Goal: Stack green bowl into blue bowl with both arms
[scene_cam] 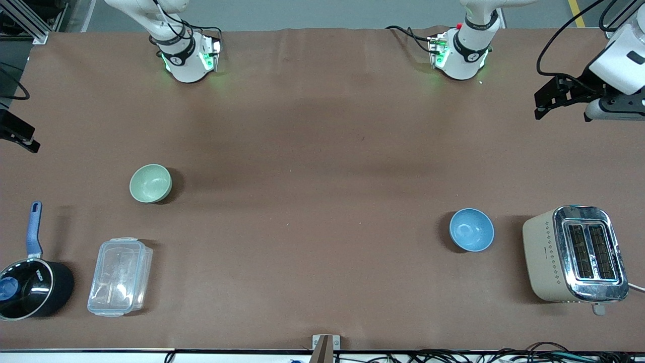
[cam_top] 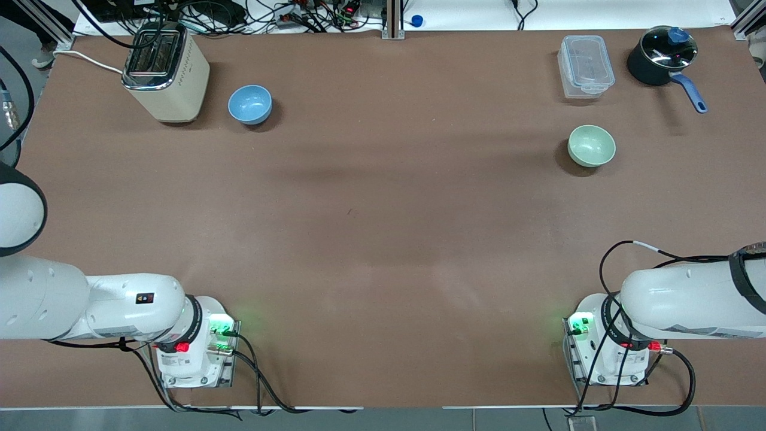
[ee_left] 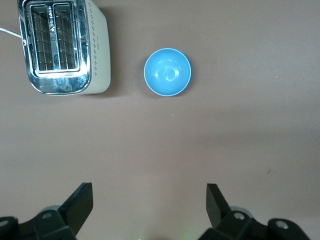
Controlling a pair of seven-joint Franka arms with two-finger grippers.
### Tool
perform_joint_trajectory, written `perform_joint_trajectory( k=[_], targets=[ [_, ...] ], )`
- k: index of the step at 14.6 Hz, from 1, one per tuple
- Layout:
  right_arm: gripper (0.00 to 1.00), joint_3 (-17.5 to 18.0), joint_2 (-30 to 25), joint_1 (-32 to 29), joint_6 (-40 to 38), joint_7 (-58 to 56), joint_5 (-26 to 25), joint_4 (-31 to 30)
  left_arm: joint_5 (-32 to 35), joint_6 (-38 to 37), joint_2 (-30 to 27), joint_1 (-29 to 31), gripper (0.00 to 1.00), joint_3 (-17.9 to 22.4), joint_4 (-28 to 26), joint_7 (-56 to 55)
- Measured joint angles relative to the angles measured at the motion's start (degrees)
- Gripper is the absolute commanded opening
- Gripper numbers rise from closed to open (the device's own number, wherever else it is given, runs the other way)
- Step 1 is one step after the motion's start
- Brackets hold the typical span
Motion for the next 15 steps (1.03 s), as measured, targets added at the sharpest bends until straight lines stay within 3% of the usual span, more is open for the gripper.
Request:
perform_joint_trajectory(
  k=[7, 15],
  targets=[
    [1.00, 0.04, -0.01, 0.03, -0.55, 0.00, 0.03, 0.00, 0.00, 0.44, 2.83, 0.15, 1.00, 0.00, -0.02, 0.00],
    [1.00, -0.05, -0.16, -0.06, -2.54, 0.00, 0.03, -1.78, 0.39, 12.09, 21.01, 0.08, 1.00, -0.01, -0.60, -0.02]
  ],
)
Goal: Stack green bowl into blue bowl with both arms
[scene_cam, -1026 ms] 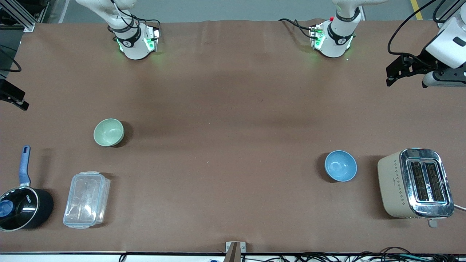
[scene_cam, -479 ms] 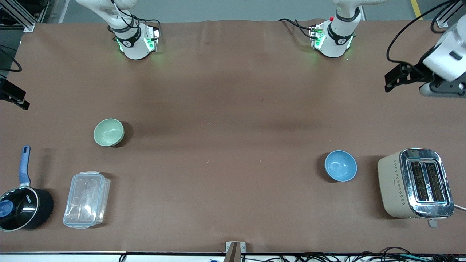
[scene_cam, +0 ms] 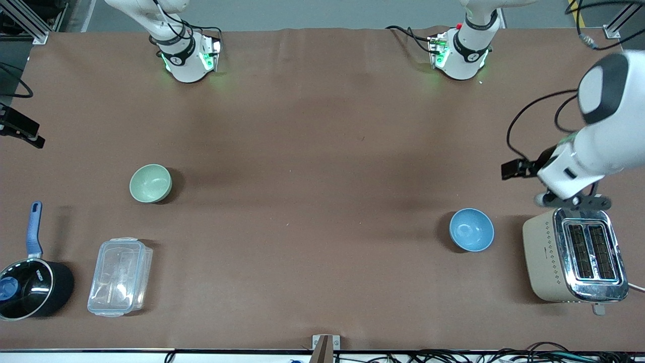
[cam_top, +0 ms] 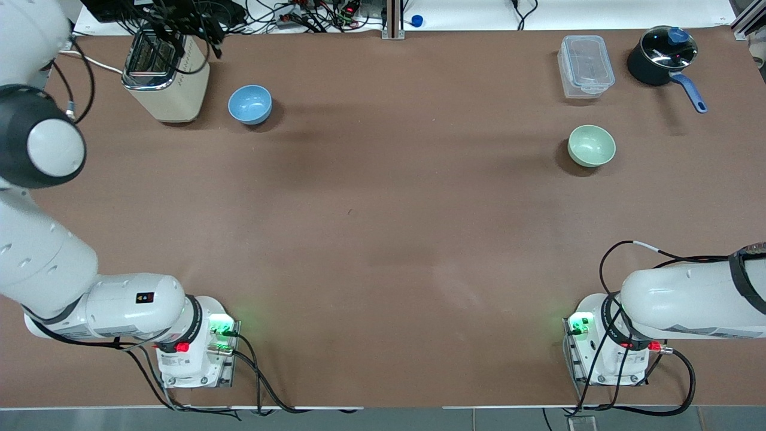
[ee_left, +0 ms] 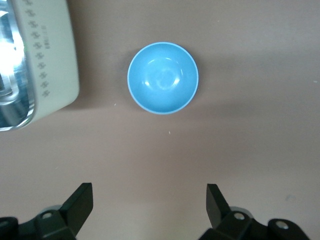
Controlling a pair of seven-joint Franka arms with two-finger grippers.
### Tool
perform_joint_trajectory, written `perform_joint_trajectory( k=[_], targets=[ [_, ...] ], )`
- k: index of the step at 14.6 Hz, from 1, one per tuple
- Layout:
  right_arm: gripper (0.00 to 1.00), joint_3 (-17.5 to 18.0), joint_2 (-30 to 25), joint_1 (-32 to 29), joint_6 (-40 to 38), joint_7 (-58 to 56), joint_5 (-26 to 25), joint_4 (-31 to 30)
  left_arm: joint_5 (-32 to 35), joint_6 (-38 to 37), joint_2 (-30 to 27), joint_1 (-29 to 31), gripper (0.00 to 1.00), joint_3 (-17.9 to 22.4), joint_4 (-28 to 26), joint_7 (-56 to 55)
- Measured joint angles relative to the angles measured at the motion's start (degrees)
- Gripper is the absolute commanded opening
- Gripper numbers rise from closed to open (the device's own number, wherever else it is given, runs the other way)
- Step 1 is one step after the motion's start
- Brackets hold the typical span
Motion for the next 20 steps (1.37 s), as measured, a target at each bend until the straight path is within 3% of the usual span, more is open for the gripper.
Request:
perform_joint_trajectory(
  k=[3, 8, 11, 16, 18, 20],
  targets=[
    [1.00, -0.14, 0.12, -1.49, 7.09, 0.00, 0.00, -9.43, 1.45, 8.42, 6.18, 0.11, 1.00, 0.01, -2.33, -0.72],
    [1.00, -0.39, 1.52, -3.09, 34.93, -0.47, -0.04, -33.88, 8.00, 23.28, 17.33, 2.99, 0.99, 0.15, -4.27, -1.36],
    [1.00, -0.42, 3.58, -3.12, 44.80, -0.52, -0.79, -43.23, 8.11, 26.64, 21.34, 4.22, 0.71, 0.15, -3.41, -1.31],
    [1.00, -0.57, 11.95, -3.88, 53.92, -1.16, -1.07, -46.29, 8.11, 26.66, 22.20, 3.72, 0.13, -0.48, -2.64, -3.13],
    [1.00, -0.58, 13.56, -4.52, 59.69, -1.90, -1.08, -47.90, 8.11, 26.68, 22.33, 3.44, 0.01, -0.78, -2.62, -3.73],
    [0.99, -0.58, 14.38, -4.66, 65.73, -2.30, -1.11, -51.06, 8.11, 26.99, 22.45, 3.27, 0.00, -1.64, -1.96, -3.86]
  ],
)
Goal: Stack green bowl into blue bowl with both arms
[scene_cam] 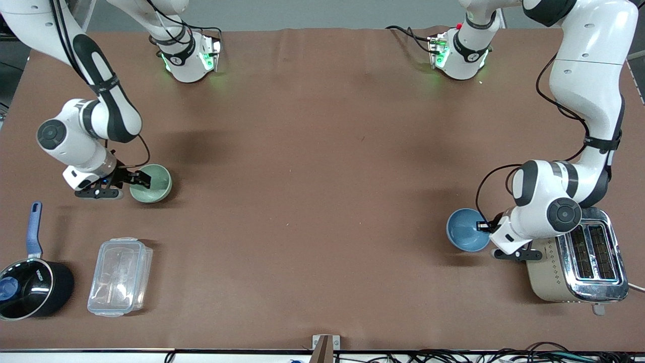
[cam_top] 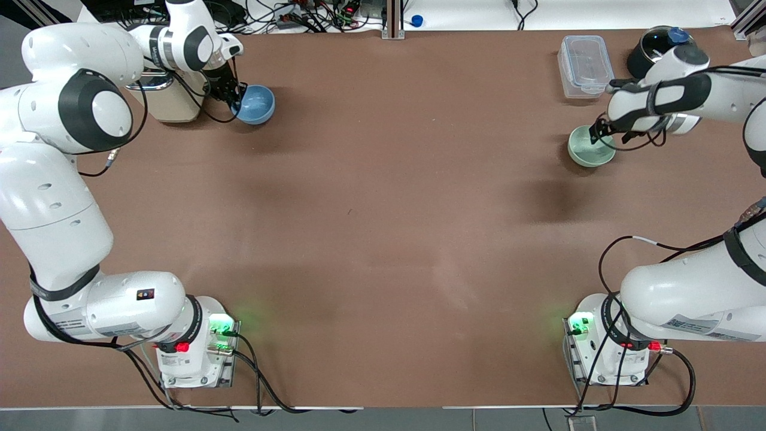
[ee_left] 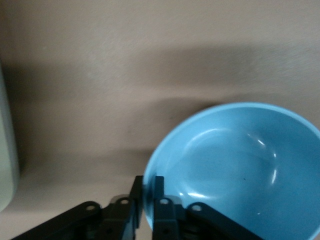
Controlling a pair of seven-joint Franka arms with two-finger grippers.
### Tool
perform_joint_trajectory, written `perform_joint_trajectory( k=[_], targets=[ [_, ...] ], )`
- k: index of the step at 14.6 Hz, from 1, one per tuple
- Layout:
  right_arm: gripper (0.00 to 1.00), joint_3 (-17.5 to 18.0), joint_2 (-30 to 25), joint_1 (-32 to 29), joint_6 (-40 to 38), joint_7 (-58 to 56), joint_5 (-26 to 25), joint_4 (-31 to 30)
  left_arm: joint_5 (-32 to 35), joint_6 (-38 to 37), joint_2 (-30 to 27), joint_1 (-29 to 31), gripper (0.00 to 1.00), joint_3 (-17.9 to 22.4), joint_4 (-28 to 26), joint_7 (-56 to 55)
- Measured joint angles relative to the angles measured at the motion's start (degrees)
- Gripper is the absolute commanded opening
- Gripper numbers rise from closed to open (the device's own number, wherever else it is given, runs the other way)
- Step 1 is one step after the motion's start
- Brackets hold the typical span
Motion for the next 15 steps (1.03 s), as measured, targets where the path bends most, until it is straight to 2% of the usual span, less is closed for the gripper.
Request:
perform_joint_trajectory(
  k=[1, 4, 5, 7, 8, 10, 12, 15],
  targets=[
    [0.96, 0.01, 0.19, 0.00, 1.19, -0.06, -0.03, -1.03, 0.00, -0.12, -0.16, 0.01, 0.00, -0.72, 0.84, 0.00],
    [0.63, 0.01, 0.21, 0.00, 1.43, -0.21, -0.07, -1.62, 0.00, -0.05, -0.13, -0.06, 0.00, -4.10, 3.43, -0.02],
    [0.50, 0.01, 0.19, 0.00, 1.17, -0.25, -0.07, -1.61, 0.00, -0.09, -0.14, -0.06, 0.00, -5.76, 4.16, -0.29],
    [0.08, 0.00, 0.18, -0.02, 0.92, -0.25, -0.07, -1.59, 0.00, -0.10, -0.14, -0.20, 0.00, -9.17, 4.88, -2.41],
    [0.00, -0.01, 0.16, -0.17, 0.92, -0.23, -0.07, -1.54, 0.00, -0.10, -0.14, -0.33, 0.00, -11.08, 5.01, -4.37],
    [0.00, -0.04, 0.01, -0.79, 0.94, -0.21, -0.07, -1.32, 0.00, -0.14, -0.15, -2.06, 0.00, -14.24, 5.02, -10.20],
    [0.00, -0.04, -0.53, -1.15, 0.09, -0.22, -0.07, -0.26, 0.00, -0.15, -0.08, -7.75, 0.00, -15.01, 5.03, -17.89],
    [0.00, 0.30, -3.22, -1.13, -10.12, -0.22, -0.06, 4.93, 0.01, -0.08, 1.31, -19.15, 0.00, -14.56, 6.67, -30.71]
  ],
)
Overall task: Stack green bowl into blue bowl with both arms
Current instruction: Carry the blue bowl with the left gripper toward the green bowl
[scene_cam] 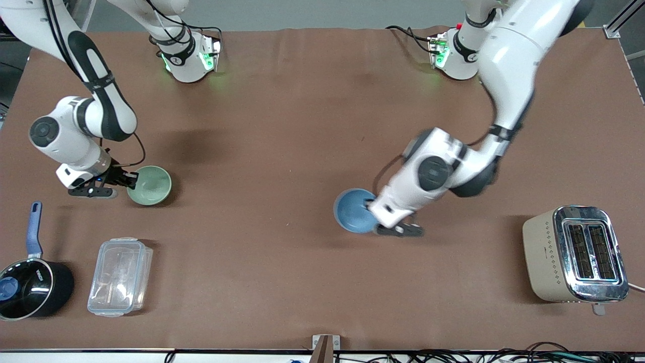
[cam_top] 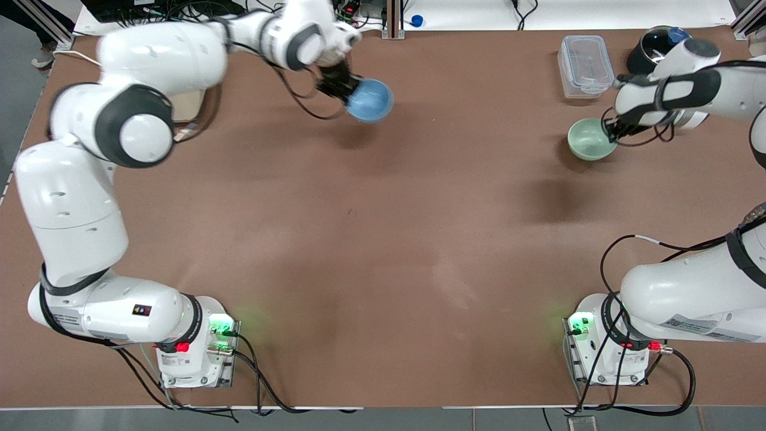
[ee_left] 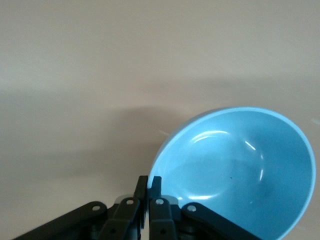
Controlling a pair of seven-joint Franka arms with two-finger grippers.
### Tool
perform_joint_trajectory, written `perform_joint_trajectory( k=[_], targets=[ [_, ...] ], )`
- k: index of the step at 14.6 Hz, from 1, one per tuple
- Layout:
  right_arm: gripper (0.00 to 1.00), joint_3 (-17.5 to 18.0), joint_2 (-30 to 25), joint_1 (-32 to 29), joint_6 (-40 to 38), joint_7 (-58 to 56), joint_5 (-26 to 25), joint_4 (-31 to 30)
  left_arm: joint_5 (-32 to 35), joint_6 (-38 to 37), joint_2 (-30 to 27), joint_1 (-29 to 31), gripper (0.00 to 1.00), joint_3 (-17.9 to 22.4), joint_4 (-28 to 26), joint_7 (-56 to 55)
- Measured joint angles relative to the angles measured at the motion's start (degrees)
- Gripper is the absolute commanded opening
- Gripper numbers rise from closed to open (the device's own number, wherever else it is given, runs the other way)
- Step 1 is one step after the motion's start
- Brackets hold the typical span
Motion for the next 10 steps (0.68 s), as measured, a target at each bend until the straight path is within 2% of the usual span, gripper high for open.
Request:
perform_joint_trajectory(
  k=[3, 5, 6, 7, 8, 10],
  targets=[
    [0.00, 0.86, -4.00, 2.12, -10.89, 1.90, 0.32, 5.30, 0.00, 0.12, 3.87, -6.42, 0.01, 0.37, 2.72, -6.01],
    [0.00, 1.19, -6.29, 5.73, -16.52, 6.09, 2.61, 7.58, 0.00, 1.00, 6.66, -8.71, 0.04, 0.49, 4.24, -7.31],
    [0.00, 1.27, -7.09, 8.15, -18.36, 9.37, 3.80, 8.15, 0.00, 1.86, 7.82, -9.62, 0.15, 0.51, 4.63, -7.55],
    [0.01, 1.36, -7.52, 10.81, -19.43, 13.60, 4.31, 8.52, 0.00, 2.69, 8.81, -10.42, 0.53, 0.57, 4.85, -8.08],
    [0.01, 1.42, -7.69, 13.99, -20.17, 18.52, 4.47, 8.92, 0.00, 3.30, 9.59, -11.03, 1.00, 0.83, 4.97, -8.55],
    [0.01, 1.67, -7.67, 21.19, -21.17, 28.14, 4.61, 10.10, 0.00, 4.02, 10.35, -11.69, 1.00, 1.70, 5.28, -9.67]
  ],
)
